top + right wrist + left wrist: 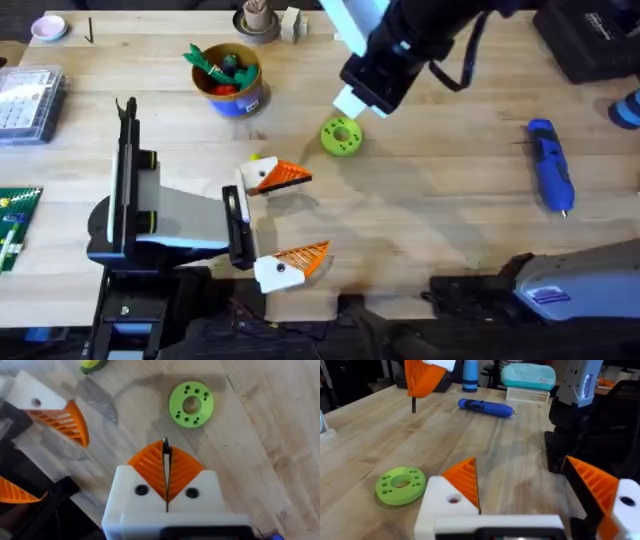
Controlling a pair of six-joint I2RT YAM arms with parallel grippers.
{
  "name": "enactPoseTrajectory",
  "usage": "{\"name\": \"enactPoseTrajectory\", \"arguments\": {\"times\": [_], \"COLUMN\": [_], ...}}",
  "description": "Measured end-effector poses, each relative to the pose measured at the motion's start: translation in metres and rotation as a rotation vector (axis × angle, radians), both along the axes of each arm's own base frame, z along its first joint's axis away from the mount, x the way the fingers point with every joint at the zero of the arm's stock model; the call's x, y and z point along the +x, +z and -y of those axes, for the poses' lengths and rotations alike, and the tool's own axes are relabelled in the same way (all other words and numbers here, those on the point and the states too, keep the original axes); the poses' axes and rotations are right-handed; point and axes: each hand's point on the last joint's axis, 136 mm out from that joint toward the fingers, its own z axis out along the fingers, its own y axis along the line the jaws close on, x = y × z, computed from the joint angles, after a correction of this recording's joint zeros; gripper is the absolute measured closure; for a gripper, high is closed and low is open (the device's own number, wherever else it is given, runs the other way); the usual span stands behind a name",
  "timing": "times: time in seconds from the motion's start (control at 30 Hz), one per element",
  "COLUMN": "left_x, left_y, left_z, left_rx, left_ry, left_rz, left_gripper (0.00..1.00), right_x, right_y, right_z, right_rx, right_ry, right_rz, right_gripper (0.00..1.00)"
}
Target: Pick up the gripper from the table and insert it into the empty holder that is missing its gripper. Then pick up a screw, insert it into the mounting hole, and use the screwdriver to tighten it. Finally, clean up the table by picking up the vegetable and placing it into the bucket.
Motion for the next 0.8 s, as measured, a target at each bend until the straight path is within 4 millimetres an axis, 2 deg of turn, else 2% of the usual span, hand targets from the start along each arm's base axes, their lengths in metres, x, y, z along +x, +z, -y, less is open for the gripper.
{"name": "enactPoseTrajectory", "arguments": {"times": [0.2, 0.43, 0.8], "left_x": [0.000, 0.000, 0.000], "left_y": [0.000, 0.000, 0.000], "left_z": [0.000, 0.000, 0.000], "left_rx": [0.000, 0.000, 0.000], "left_ry": [0.000, 0.000, 0.000], "left_rz": [0.000, 0.000, 0.000], "left_gripper": [0.008, 0.008, 0.007], "right_x": [-0.019, -0.048, -0.082], "right_y": [0.008, 0.027, 0.028], "right_z": [-0.032, -0.071, -0.095], "right_rx": [-0.013, 0.067, 0.097], "right_ry": [0.101, 0.197, 0.268], "right_rz": [-0.015, -0.019, -0.063], "right_gripper": [0.995, 0.995, 0.995]}}
